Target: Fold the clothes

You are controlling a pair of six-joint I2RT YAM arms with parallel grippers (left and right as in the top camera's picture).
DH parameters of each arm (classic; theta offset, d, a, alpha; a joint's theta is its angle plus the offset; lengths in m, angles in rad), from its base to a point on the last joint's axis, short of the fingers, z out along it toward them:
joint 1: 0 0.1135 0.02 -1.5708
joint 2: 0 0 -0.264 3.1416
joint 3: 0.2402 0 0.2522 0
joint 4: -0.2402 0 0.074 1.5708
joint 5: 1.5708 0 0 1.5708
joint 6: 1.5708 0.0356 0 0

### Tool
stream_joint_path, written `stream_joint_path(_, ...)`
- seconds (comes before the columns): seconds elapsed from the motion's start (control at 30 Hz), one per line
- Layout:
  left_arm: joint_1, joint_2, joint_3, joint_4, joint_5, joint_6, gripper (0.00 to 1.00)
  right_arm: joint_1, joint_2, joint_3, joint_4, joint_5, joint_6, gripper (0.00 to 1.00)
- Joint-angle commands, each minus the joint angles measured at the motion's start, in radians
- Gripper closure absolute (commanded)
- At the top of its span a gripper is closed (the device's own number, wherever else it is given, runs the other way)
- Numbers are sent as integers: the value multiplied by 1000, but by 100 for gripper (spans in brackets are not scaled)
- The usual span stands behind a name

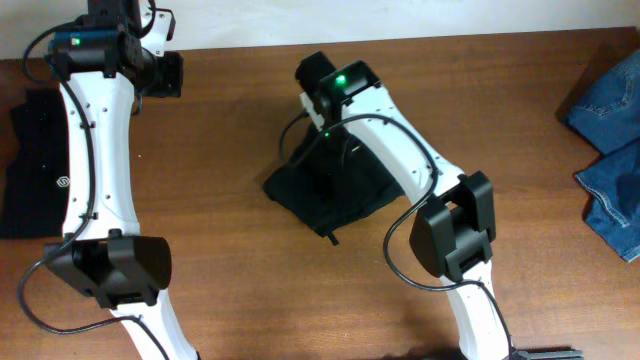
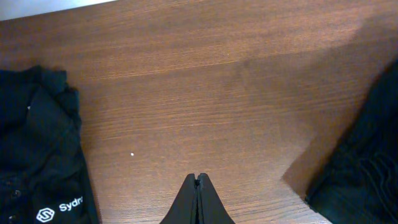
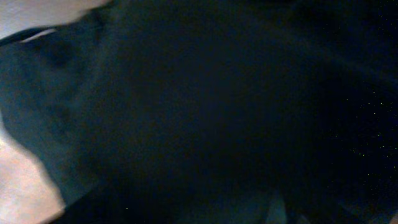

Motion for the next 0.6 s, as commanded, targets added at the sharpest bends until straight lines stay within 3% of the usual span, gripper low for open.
stream_joint_path(0.0, 11, -12, 12, 7, 0, -9, 99, 18, 11, -3, -14, -145, -48, 23)
stream_joint_path(0.23, 13, -12, 12, 25, 1, -9, 99, 21, 11, -3, -122, -383, -301, 23)
stream_joint_path(0.47, 13, -12, 12, 34, 1, -9, 99, -8, -10, 74, -161, -381, -342, 22)
stream_joint_path(0.5, 13, -12, 12, 34, 1, -9, 99, -20, -13, 108, -171, -371, -342, 20)
stream_joint_path(0.53, 13, -12, 12, 35, 1, -9, 99, -36, -16, 163, -185, -338, -337, 9)
stream_joint_path(0.57, 13, -11, 12, 37, 1, -9, 99, -44, -16, 190, -187, -303, -320, 5)
